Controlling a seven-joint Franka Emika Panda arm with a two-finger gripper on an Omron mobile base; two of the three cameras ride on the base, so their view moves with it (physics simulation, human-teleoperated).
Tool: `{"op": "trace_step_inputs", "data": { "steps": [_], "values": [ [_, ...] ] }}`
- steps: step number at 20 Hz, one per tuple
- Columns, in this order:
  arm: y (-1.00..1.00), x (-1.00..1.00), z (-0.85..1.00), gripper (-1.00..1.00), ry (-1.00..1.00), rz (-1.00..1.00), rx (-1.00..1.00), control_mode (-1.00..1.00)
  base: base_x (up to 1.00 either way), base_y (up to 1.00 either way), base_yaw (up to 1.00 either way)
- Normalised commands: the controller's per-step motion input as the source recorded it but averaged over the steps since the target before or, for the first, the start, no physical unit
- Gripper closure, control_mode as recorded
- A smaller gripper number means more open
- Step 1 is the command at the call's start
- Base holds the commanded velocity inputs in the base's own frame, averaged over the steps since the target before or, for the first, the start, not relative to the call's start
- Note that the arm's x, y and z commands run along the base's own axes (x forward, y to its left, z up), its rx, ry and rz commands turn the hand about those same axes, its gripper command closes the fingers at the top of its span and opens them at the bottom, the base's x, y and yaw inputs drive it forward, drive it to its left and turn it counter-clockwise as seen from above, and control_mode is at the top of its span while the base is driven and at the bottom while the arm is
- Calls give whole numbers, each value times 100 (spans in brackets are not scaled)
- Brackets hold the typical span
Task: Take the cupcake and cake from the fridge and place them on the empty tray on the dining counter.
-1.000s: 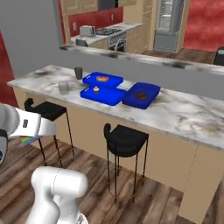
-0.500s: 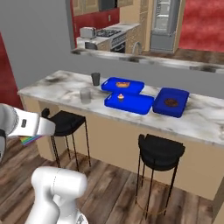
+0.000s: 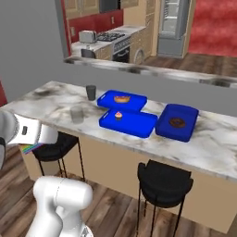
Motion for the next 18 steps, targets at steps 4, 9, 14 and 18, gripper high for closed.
{"op": "trace_step_inputs", "data": {
  "steps": [4,9,14,18],
  "values": [
    [0,0,0,100,0,0,0,100,88,-3,0],
    [0,0,0,100,0,0,0,100,99,-11,0],
    [0,0,0,100,0,0,0,100,98,-10,-9],
    [0,0,0,100,0,0,0,100,98,0,-19]
  ]
}}
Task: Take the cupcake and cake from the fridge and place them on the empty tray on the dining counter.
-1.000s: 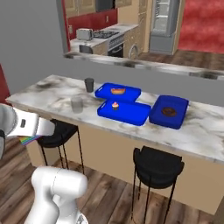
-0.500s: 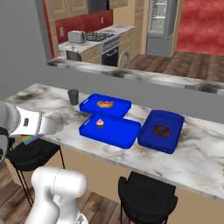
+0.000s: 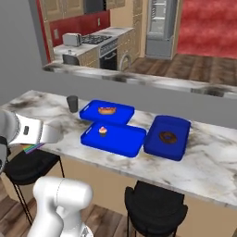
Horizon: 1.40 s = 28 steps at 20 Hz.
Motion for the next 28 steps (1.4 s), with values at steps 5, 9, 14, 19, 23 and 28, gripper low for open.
{"op": "trace_step_inputs", "data": {
  "steps": [5,9,14,19,23,28],
  "values": [
    [0,0,0,100,0,0,0,100,100,0,-30],
    [0,0,0,100,0,0,0,100,100,1,-26],
    [0,0,0,100,0,0,0,100,100,5,-23],
    [0,0,0,100,0,0,0,100,100,5,-21],
    [0,0,0,100,0,0,0,100,100,5,-20],
    [0,0,0,100,0,0,0,100,100,19,-10]
  ]
}}
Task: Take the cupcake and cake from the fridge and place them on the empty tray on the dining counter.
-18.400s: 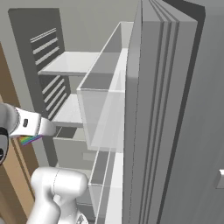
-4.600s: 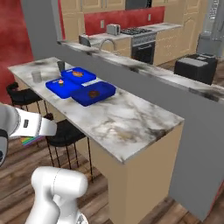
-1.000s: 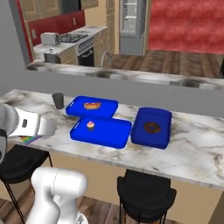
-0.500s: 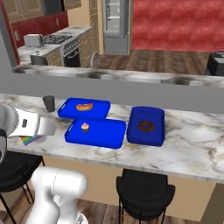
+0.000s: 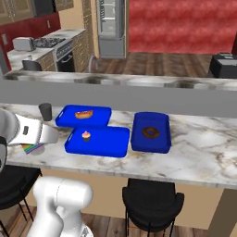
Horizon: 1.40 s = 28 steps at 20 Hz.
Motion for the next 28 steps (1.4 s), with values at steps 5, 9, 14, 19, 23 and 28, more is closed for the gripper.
{"op": "trace_step_inputs", "data": {
  "steps": [5,9,14,19,23,28],
  "values": [
    [0,0,0,100,0,0,0,100,82,8,0],
    [0,0,0,100,0,0,0,100,13,0,0],
    [0,3,0,100,0,0,0,-100,0,0,0],
    [-11,69,0,100,7,5,4,-100,0,0,0],
    [-31,78,0,100,9,7,7,-100,0,0,0],
    [-43,59,-6,100,10,4,4,-100,0,0,0]
  ]
}}
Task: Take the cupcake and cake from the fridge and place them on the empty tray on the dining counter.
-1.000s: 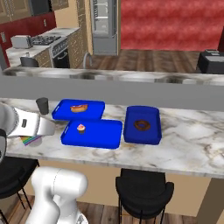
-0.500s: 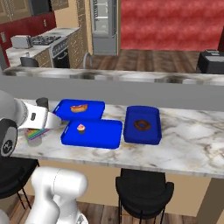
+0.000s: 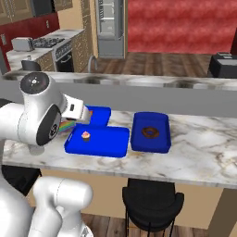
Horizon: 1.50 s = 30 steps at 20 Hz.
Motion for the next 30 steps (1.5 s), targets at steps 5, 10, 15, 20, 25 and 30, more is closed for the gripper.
{"op": "trace_step_inputs", "data": {
  "steps": [5,10,15,20,25,30],
  "values": [
    [-33,57,-24,100,11,0,0,-100,0,0,0],
    [-4,60,-47,100,4,0,0,-100,0,0,0],
    [0,66,-51,100,5,0,-1,-100,0,0,0],
    [0,46,-50,100,6,0,-1,-100,0,0,0],
    [0,35,-39,100,9,0,0,-100,0,0,0],
    [0,34,-42,100,1,0,0,-100,0,0,0]
  ]
}}
